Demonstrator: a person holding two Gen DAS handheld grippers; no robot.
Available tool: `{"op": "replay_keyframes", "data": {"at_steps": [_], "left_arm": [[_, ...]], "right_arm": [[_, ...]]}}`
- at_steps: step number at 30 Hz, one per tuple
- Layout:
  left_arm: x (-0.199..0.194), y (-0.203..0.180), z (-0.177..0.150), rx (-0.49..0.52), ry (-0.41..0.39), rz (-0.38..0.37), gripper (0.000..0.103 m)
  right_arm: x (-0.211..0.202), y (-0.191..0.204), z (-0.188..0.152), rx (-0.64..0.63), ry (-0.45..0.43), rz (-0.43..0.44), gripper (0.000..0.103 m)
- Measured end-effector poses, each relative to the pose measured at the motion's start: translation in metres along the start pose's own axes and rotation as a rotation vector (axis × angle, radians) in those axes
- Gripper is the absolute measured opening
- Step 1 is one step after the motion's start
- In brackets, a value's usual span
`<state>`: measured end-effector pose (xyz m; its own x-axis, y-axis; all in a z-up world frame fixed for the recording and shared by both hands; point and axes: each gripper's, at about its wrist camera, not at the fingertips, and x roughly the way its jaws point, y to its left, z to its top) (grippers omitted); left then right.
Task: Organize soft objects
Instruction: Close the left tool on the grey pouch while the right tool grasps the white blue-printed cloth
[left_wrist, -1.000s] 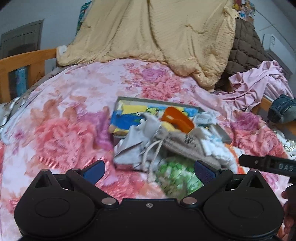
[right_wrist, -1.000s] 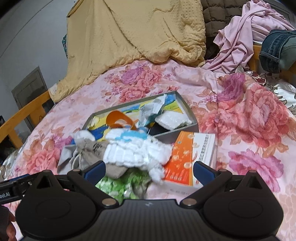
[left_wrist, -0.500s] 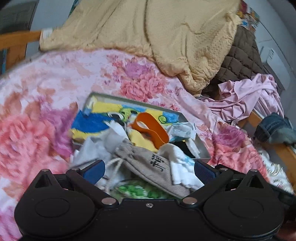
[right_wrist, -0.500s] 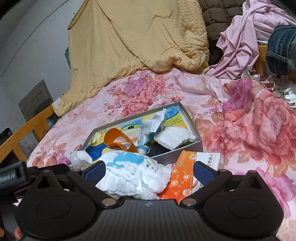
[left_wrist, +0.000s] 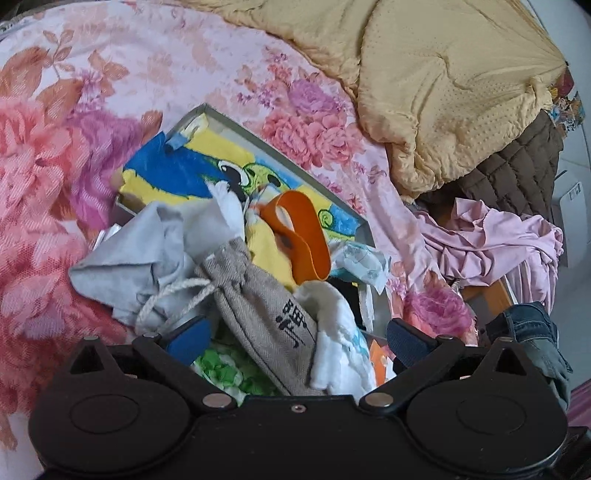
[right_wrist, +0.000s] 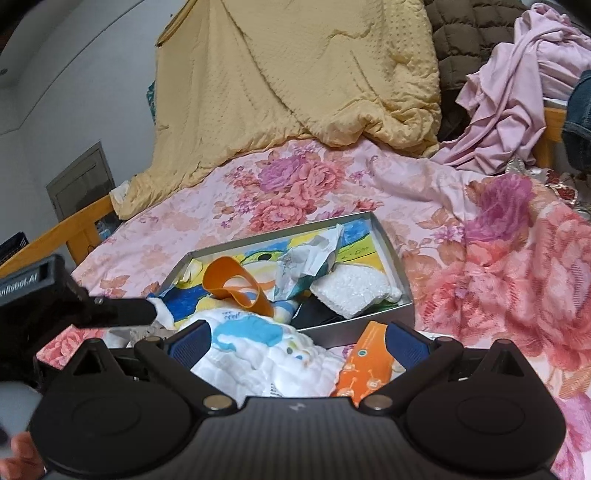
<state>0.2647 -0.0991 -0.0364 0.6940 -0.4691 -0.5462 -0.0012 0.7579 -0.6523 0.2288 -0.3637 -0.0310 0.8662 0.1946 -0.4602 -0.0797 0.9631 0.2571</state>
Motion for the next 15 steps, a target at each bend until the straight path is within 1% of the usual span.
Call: {"op": "replay_keyframes", "data": {"at_steps": [5, 11, 14, 15], "left_arm": [[0.010, 0.001, 0.006, -0.037, 0.013, -0.005, 0.098], [0.018, 0.002, 0.007, -0.050, 0.023, 0.008, 0.091], [0.019, 0.004, 0.007, -0.059, 0.021, 0.014, 0.084], [0.019, 0.005, 0.006, -0.060, 0.017, 0.016, 0.079]], "right_arm": [[0.007, 0.006, -0.001, -0.034, 0.011, 0.027, 0.101], [0.013, 0.010, -0.003, -0.052, 0.030, 0.063, 0.099], [0.016, 0.013, -0.005, -0.064, 0.046, 0.082, 0.098], [0.018, 0.015, -0.006, -0.067, 0.056, 0.089, 0.097]]}}
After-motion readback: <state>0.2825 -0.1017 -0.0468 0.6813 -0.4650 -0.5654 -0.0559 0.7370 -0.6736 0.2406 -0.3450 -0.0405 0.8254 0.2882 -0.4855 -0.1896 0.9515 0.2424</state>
